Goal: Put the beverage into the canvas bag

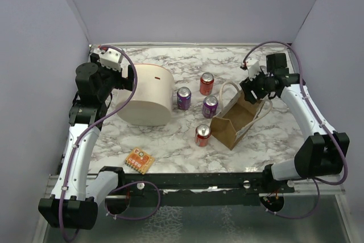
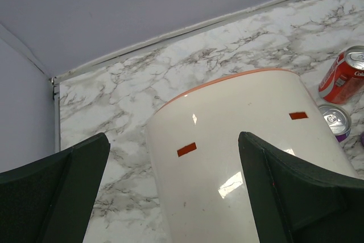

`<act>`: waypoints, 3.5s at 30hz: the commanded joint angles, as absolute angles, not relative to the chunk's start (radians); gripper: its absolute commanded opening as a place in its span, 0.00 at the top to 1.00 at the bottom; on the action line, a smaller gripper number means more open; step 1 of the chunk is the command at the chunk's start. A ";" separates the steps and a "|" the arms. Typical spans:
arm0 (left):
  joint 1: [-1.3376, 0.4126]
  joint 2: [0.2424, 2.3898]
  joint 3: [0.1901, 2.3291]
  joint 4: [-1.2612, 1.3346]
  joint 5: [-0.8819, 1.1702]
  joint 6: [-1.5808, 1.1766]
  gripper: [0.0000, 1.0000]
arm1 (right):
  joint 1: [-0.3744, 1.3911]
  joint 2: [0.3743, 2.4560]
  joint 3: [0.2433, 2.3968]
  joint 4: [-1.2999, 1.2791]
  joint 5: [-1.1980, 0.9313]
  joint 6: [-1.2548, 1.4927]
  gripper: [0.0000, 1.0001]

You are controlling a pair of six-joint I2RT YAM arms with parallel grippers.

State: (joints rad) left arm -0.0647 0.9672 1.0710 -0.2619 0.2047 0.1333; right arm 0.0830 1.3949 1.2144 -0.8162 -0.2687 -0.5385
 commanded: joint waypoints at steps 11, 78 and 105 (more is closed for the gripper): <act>-0.057 0.961 1.076 -0.260 0.230 0.148 0.01 | 0.089 1.560 1.360 -0.932 -0.322 -0.788 0.95; -0.057 0.969 1.049 -0.294 0.371 0.203 0.01 | 0.212 1.300 1.312 -0.626 -0.059 -0.538 0.23; -0.057 0.960 1.048 -0.297 0.389 0.201 0.01 | -0.063 1.832 1.650 -0.601 -0.126 -0.259 0.00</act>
